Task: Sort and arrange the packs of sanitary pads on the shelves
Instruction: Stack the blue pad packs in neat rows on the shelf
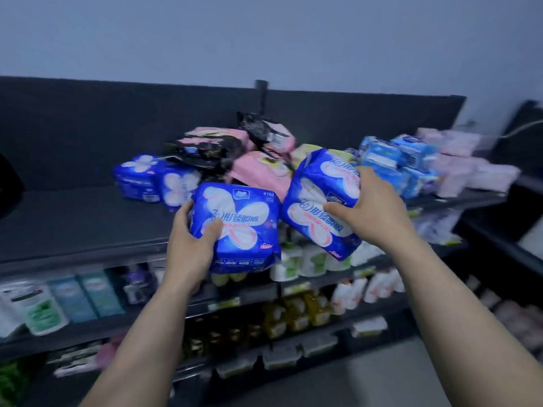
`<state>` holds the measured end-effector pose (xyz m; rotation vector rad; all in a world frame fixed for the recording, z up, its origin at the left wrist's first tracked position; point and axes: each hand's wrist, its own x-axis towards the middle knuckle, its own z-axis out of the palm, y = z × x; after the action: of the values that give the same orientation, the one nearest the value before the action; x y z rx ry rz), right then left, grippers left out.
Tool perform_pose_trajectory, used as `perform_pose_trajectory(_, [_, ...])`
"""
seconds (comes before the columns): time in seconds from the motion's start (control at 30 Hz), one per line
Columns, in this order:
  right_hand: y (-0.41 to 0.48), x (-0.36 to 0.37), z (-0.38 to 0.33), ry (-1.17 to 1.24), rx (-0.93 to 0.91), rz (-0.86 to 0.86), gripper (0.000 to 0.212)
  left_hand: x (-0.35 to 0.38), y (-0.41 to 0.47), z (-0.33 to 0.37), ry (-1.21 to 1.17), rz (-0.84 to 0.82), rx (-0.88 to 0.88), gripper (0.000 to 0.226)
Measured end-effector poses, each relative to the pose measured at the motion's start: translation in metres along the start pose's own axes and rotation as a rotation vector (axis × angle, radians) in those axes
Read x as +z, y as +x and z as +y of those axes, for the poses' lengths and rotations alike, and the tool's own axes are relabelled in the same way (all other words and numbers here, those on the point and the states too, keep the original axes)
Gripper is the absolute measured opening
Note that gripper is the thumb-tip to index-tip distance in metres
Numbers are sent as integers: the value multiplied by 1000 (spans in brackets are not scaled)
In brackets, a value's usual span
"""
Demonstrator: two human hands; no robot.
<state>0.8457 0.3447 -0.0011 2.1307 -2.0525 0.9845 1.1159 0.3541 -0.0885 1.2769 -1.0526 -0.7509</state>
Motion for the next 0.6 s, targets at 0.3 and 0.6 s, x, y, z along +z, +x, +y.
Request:
perform_pose_trajectory(0.3, [-76,-106,150,-195,322,106,61,179,-71,22,-20,-366,57,57])
perform_pose_trajectory(0.6, [-125,-165,267,-431,596,195,57,343,-119,24,-106,-695,28,56])
